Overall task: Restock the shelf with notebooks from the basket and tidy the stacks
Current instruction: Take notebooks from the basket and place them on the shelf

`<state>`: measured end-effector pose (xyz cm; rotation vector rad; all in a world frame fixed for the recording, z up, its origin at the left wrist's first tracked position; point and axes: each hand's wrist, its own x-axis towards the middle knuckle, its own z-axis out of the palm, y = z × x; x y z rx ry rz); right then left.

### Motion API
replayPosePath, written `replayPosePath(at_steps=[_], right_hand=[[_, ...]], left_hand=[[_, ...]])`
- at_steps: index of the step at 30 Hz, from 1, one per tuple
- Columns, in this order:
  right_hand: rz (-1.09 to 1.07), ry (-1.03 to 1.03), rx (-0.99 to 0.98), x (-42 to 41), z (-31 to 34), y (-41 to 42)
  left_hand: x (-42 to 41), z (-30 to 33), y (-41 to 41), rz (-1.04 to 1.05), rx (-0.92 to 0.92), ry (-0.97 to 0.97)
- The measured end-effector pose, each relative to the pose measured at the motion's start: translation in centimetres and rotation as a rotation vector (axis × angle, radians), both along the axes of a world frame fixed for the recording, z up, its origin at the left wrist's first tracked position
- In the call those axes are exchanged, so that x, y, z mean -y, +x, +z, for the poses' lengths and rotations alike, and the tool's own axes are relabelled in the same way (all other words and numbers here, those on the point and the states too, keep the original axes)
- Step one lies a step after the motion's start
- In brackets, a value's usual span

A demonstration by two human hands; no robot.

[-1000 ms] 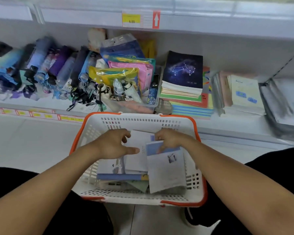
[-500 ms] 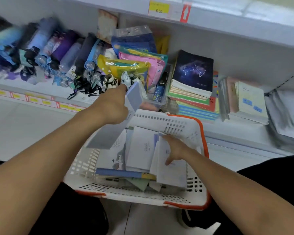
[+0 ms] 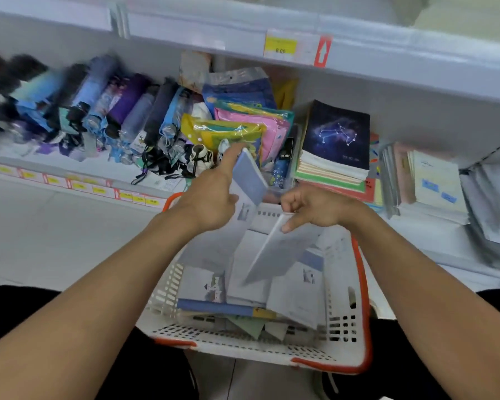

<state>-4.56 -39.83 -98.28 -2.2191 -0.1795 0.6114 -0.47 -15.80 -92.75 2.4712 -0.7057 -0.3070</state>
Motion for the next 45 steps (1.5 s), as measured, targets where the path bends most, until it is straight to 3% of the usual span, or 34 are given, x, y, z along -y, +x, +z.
replayPosePath(at_steps=[2,4,6,8,12,14,16,18,20,22,25,28,32,36,38,40,43,45], right_hand=[[-0.018,0.116,0.128,-1.4,5.8,0.5],[-0.036,0.197,0.267,-2.9,10.9,1.0],[-0.104,0.217,0.41,-4.2,14.7,1.2],[-0.175,0.16,0.548,-5.1,17.6,1.5],[-0.274,-0.02,0.822,-6.7,22.4,2.0],[-0.433,-0.219,0.989,-6.7,24.2,2.1],[-0.593,-0.145,0.836,-6.6,25.7,1.2],[-0.5,0.274,0.44,-7.2,26.3,0.7],[-0.392,0.634,0.248,-7.9,26.0,1.0],[-0.483,0.856,0.251,-8.6,26.5,2.0],[-0.687,1.03,0.221,-9.0,29.2,4.8],[-0.763,1.114,0.16,-8.3,33.9,10.5],[-0.787,1.076,0.226,-7.1,38.5,18.3],[-0.806,0.85,0.379,-6.7,35.9,20.6],[-0.859,0.751,0.539,-7.4,32.2,18.4],[-0.762,0.777,0.634,-8.3,26.4,13.7],[-0.574,0.657,0.521,-9.5,14.9,5.7],[-0.44,0.295,0.346,-8.2,5.1,2.7]], left_hand=[[0.2,1.3,-0.4,-0.002,-0.126,-0.175],[0.8,3.2,-1.1,-0.002,-0.281,-0.467],[1.3,5.9,-1.8,0.149,-0.398,-0.708],[1.1,8.7,-2.0,0.324,-0.445,-0.786],[0.3,11.6,-1.0,0.16,-0.311,-0.85],[-0.1,13.5,0.1,0.219,-0.262,-0.964],[-0.7,16.3,1.8,0.305,-0.257,-1.121],[-1.5,19.2,3.7,0.342,-0.271,-1.209],[-1.8,21.7,5.7,0.337,-0.266,-1.212],[-1.9,24.0,7.1,0.293,-0.262,-1.15],[-2.2,26.3,8.0,0.252,-0.334,-1.157],[-3.3,26.9,8.0,0.292,-0.313,-1.259],[-4.1,25.5,7.1,0.294,-0.298,-1.196],[-4.1,21.5,5.8,0.348,-0.31,-1.111],[-4.1,18.2,4.8,0.39,-0.348,-1.034],[-4.1,14.5,4.0,0.445,-0.401,-0.957],[-3.9,8.5,3.3,0.448,-0.399,-0.755],[-3.2,4.7,3.2,0.264,-0.271,-0.457]])
